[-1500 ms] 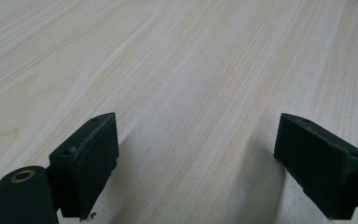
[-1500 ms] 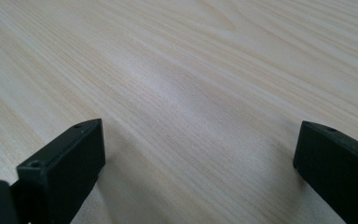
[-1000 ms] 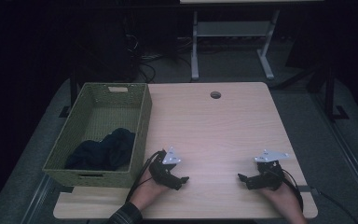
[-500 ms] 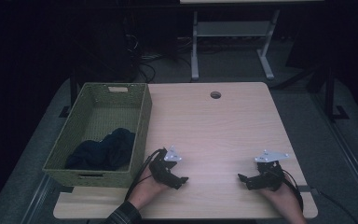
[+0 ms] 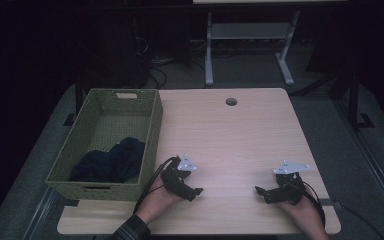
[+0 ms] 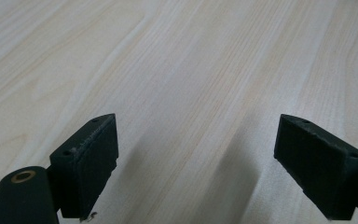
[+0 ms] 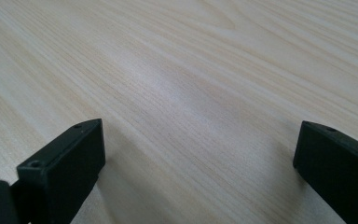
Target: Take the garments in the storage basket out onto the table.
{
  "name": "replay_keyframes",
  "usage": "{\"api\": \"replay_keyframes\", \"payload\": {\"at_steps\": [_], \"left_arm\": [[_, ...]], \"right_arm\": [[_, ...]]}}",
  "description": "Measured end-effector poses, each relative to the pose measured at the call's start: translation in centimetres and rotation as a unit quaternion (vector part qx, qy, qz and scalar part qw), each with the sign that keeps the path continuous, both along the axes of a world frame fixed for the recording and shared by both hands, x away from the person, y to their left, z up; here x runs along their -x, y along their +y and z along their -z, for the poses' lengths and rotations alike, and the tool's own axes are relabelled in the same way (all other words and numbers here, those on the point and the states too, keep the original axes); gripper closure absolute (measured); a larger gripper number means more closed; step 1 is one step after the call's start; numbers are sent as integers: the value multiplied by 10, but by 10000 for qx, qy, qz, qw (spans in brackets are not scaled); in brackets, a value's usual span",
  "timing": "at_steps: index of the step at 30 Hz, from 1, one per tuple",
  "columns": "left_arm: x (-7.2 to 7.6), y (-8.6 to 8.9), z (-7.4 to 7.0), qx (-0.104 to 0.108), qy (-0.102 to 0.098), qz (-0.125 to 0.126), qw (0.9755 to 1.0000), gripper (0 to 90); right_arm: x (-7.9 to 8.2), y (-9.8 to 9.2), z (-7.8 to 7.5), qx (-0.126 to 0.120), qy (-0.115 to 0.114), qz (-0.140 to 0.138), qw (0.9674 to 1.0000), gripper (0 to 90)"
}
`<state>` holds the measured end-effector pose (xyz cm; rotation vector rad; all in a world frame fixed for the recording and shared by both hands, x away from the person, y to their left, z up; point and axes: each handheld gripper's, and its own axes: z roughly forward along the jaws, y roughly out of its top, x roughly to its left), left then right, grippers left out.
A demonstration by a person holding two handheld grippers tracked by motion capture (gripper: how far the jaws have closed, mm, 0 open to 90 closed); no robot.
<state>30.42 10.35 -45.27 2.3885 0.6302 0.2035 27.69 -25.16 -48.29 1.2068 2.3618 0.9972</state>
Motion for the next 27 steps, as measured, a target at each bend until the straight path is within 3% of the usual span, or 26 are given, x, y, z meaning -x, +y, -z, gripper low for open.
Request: {"api": "replay_keyframes", "payload": {"at_steps": [16, 22, 27], "left_arm": [[-3, -1, -17, 48, 2, 116, 9999, 135], [-4, -3, -22, -81, 57, 163, 9998, 135], [-7, -3, -28, -57, 83, 149, 9998, 135]], "right_arm": [[0, 0, 0, -3, -1, 1, 10000, 18], [0, 0, 0, -6, 1, 4, 10000, 18], [0, 0, 0, -7, 0, 4, 10000, 18]]}}
